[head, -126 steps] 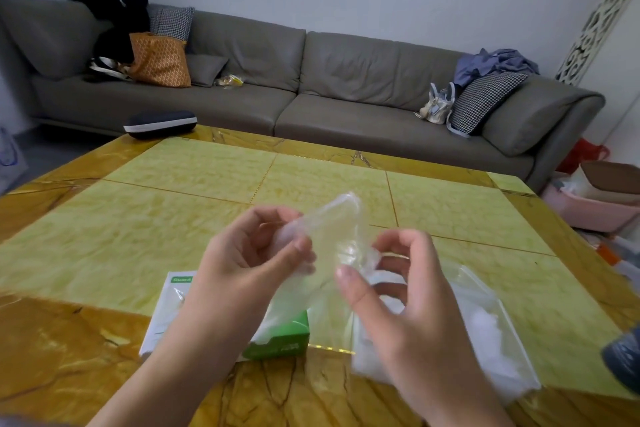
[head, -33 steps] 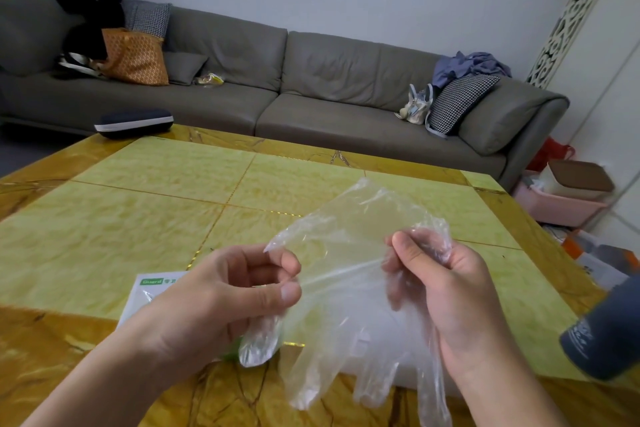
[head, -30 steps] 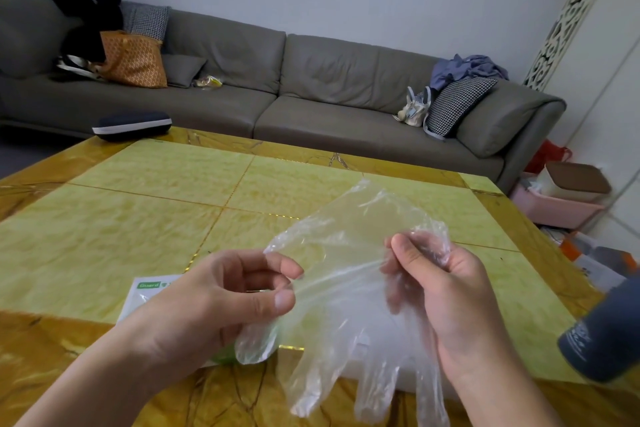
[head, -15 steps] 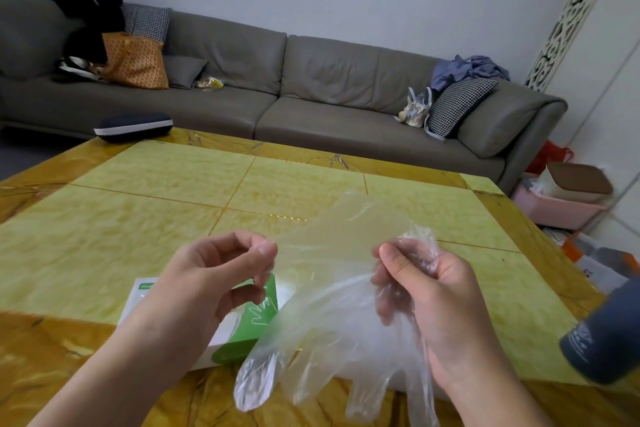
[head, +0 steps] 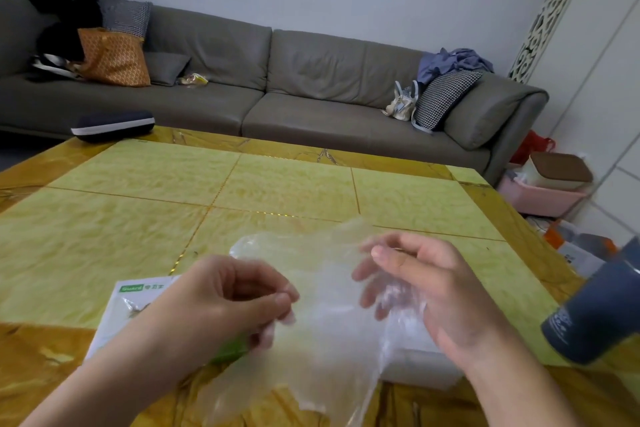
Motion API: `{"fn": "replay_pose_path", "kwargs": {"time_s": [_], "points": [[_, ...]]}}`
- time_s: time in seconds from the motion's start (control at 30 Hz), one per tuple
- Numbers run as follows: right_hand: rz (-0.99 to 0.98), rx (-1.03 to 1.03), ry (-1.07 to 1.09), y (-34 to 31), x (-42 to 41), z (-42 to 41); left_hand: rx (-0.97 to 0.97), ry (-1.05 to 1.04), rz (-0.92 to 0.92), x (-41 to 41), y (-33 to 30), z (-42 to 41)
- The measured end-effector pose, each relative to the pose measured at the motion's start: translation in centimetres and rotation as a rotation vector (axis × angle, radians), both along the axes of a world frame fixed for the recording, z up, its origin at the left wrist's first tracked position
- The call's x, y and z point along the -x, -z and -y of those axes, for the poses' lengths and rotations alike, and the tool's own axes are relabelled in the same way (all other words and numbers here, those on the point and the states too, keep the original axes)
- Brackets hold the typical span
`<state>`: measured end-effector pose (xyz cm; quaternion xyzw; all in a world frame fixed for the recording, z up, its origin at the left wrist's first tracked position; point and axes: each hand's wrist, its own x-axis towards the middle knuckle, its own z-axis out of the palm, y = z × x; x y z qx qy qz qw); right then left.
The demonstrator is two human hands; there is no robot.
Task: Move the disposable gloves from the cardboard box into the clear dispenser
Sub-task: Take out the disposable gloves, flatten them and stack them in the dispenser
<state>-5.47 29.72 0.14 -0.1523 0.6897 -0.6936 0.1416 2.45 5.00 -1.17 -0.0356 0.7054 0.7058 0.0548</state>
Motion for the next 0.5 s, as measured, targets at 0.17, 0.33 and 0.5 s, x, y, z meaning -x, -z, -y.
{"fn": "replay_pose_path", "kwargs": {"time_s": [0.17, 0.33, 0.5], "points": [[-0.097, -0.299, -0.012, 0.4, -0.1, -1.5, 0.181, 0.114, 0.054, 0.3, 0.1, -0.1], [-0.047, -0.125, 0.310, 0.5, 0.8, -4.3, 0.123, -0.300, -0.124, 1.2, -0.1, -0.4], [0.003, -0.192, 0.492, 2.4, 2.4, -5.8, 0.655, -0.495, -0.663, 0.3, -2.2, -4.0]]}}
